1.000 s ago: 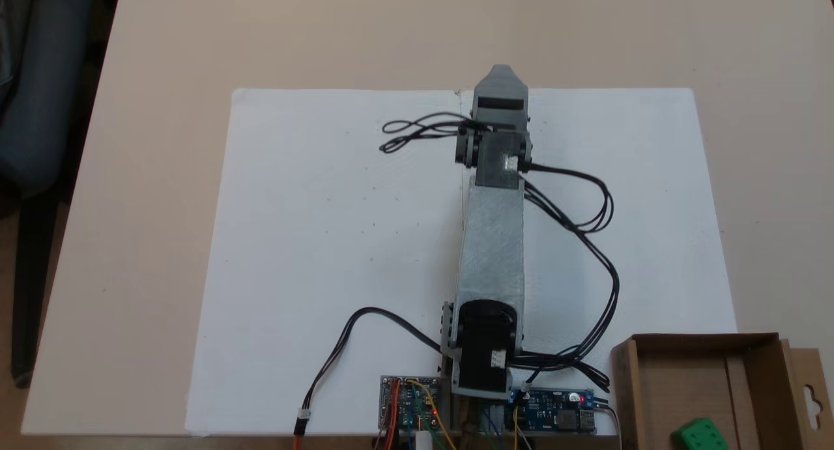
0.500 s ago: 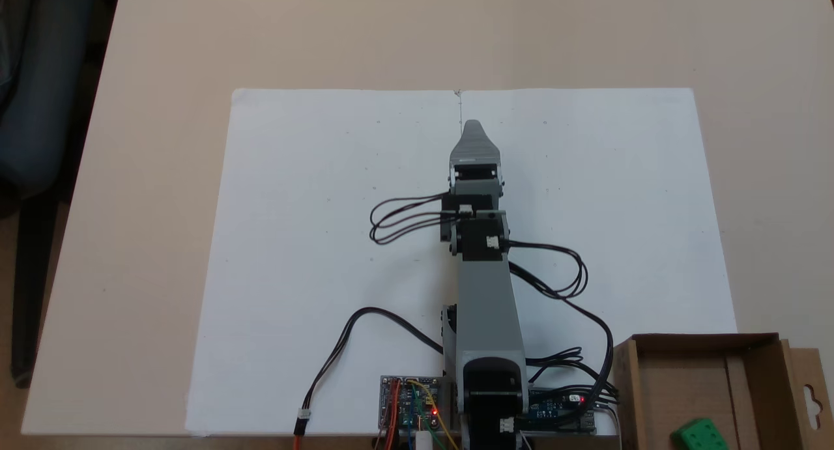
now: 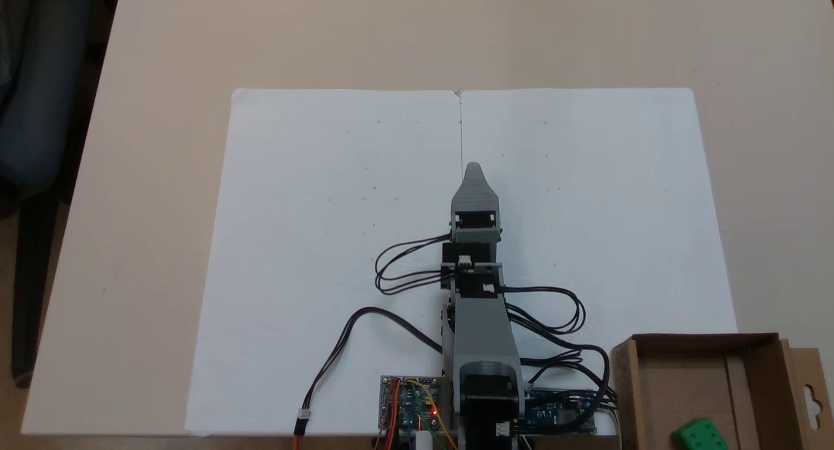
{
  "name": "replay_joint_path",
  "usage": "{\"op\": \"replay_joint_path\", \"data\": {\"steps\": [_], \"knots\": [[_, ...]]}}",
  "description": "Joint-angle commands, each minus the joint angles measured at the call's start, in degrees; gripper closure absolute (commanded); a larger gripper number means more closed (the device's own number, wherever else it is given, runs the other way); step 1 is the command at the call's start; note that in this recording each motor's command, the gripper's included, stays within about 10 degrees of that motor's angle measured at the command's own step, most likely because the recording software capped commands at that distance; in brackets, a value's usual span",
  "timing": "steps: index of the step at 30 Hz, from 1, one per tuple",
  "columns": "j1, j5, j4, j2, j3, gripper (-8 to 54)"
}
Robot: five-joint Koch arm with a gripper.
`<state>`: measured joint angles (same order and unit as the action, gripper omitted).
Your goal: Grasp a green dice and put it in the bin.
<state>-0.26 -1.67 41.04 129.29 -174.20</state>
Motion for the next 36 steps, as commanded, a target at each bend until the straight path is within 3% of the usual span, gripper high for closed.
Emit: {"op": "replay_joint_path", "data": {"steps": [1,27,36], "knots": [[0.44,-3.60,9.38,6.68,-1.76,2.2],[1.41,-4.66,55.79,6.50,-5.19,1.1],[1.49,-4.66,57.48,6.59,-5.19,1.1]]}}
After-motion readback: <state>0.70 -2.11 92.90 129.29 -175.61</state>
